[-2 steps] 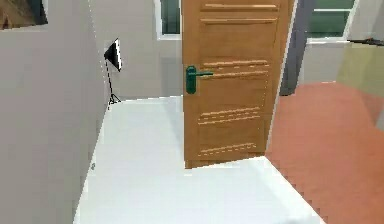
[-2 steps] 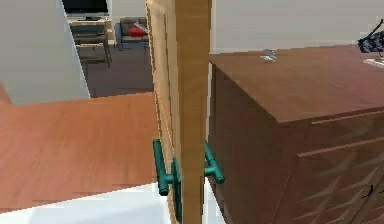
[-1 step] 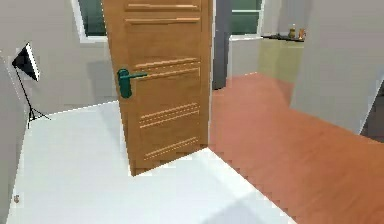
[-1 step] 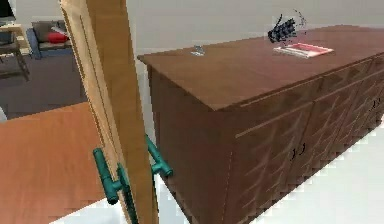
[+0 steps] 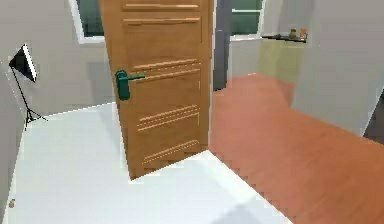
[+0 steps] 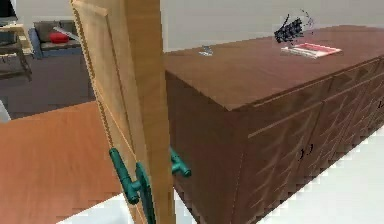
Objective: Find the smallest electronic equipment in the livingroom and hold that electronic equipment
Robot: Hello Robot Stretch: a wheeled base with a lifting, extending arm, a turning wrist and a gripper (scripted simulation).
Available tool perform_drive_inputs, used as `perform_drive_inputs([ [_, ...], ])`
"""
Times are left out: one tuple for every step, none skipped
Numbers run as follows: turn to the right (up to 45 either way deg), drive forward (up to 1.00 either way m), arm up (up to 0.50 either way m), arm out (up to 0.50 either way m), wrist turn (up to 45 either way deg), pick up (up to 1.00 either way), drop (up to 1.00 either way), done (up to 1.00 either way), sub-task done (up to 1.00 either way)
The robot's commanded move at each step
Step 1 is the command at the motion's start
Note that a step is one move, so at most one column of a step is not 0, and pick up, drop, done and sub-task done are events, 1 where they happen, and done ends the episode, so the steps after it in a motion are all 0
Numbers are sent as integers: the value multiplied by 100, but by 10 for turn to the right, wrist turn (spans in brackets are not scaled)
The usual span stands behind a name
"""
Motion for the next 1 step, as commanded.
perform_drive_inputs([
  [-240,0,0,0,0,0,0,0,0],
])
